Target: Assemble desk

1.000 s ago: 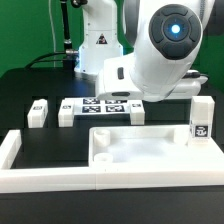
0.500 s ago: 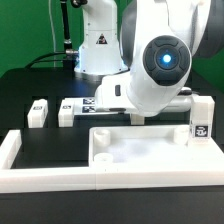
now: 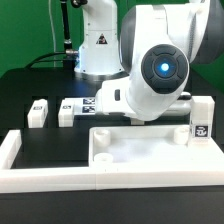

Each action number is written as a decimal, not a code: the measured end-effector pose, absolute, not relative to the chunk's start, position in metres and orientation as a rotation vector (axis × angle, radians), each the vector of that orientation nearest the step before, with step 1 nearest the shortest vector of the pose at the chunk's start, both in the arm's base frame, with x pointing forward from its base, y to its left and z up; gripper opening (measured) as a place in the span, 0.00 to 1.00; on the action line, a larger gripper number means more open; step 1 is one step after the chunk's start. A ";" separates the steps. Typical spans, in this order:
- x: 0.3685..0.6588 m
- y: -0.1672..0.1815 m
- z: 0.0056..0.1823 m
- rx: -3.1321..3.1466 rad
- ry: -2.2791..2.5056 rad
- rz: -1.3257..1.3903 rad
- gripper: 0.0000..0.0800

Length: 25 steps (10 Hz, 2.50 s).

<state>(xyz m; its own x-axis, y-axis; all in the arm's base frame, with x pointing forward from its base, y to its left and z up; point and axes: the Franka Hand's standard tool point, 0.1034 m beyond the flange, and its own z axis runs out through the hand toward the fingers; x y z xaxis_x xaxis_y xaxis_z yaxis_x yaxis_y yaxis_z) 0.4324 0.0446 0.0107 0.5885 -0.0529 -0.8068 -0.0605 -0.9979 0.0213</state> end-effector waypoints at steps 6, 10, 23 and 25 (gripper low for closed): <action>0.433 0.044 0.011 -2.792 0.101 1.417 0.36; 0.483 0.020 0.104 -2.744 0.111 1.422 0.36; 0.582 -0.010 0.164 -2.973 0.261 0.366 0.36; 0.603 -0.014 0.154 -3.006 0.264 0.112 0.36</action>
Offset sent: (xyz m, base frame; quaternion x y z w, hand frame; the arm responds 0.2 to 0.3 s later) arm 0.0000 0.0000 0.0000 0.0000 0.0000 0.0000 1.0000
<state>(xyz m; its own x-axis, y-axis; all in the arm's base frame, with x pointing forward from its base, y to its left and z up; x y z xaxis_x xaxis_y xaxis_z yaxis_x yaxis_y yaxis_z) 0.6035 -0.0137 0.1538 0.9820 -0.1688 -0.0843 -0.1778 -0.9774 -0.1142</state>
